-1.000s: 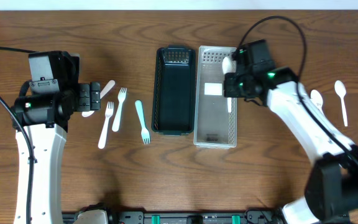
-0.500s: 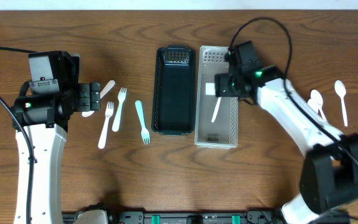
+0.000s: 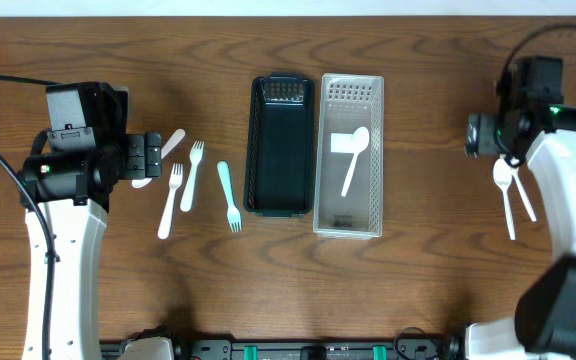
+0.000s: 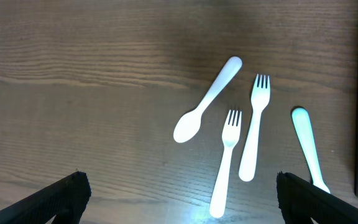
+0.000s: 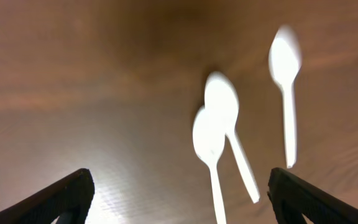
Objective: Pack container
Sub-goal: 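Grasp another white spoon with the right gripper and carry it to the clear tray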
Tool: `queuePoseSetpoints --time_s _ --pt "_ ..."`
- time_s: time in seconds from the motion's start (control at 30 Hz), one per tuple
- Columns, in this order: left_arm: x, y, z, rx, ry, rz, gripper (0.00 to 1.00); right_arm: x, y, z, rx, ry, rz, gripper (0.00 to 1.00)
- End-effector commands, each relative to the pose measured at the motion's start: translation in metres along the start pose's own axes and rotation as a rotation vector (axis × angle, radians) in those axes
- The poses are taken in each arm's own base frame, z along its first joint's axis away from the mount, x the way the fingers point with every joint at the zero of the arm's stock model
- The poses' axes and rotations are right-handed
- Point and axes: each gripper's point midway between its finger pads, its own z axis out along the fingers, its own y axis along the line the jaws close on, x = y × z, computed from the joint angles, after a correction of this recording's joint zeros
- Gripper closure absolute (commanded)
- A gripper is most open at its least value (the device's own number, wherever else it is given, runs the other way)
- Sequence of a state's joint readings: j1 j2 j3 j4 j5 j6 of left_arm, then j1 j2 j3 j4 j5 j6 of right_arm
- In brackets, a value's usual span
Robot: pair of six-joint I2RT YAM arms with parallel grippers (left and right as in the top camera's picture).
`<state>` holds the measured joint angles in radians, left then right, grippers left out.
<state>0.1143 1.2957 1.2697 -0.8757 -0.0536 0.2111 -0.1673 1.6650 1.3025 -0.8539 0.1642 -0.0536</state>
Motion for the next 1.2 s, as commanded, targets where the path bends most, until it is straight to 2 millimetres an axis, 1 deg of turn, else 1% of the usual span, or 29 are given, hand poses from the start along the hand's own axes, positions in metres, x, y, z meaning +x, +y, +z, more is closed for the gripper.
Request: queuePoseSetpoints --time_s 0.0,0.07,0.2,0.37,0.47,0.7,0.77,0.83,0.93,1.0,1.1,1.17 --pt "-0.004 0.005 -0.005 -0.016 -0.014 0.006 0.02 0.034 -0.002 0.036 -0.075 0.144 -0.033 0.1" --pt "-0.004 0.005 -0.005 -0.016 -0.014 0.006 0.02 0.045 -0.008 0.047 -0.075 0.196 -0.024 0.11" --pt "-0.004 0.005 -0.005 -0.016 -0.014 0.006 0.02 0.054 -0.019 0.062 -0.075 0.243 0.016 0.11" --pt "-0.003 0.005 -0.005 -0.015 -0.011 0.007 0.02 0.058 -0.031 0.067 -0.088 0.252 0.064 0.12" --pt "-0.003 0.005 -0.005 -0.015 -0.011 0.006 0.02 0.062 -0.037 0.071 -0.096 0.254 0.075 0.15" --pt "-0.003 0.004 -0.005 -0.015 -0.011 0.006 0.02 0.067 -0.038 0.086 -0.106 0.26 0.078 0.17" --pt "-0.003 0.004 -0.005 -0.015 -0.011 0.006 0.02 0.069 -0.037 0.09 -0.108 0.27 0.078 0.2" --pt "-0.003 0.004 -0.005 -0.015 -0.011 0.006 0.02 0.073 -0.035 0.095 -0.116 0.291 0.077 0.28" --pt "-0.003 0.005 -0.005 -0.015 -0.011 0.006 0.02 0.079 -0.033 0.102 -0.122 0.32 0.076 0.3" --pt "-0.003 0.005 -0.005 -0.015 -0.011 0.006 0.02 0.084 -0.031 0.108 -0.125 0.339 0.075 0.36" --pt "-0.003 0.005 -0.005 -0.015 -0.011 0.006 0.02 0.09 -0.029 0.115 -0.129 0.368 0.085 0.39" --pt "-0.003 0.005 -0.005 -0.015 -0.01 0.006 0.02 0.093 -0.028 0.118 -0.124 0.382 0.104 0.46"
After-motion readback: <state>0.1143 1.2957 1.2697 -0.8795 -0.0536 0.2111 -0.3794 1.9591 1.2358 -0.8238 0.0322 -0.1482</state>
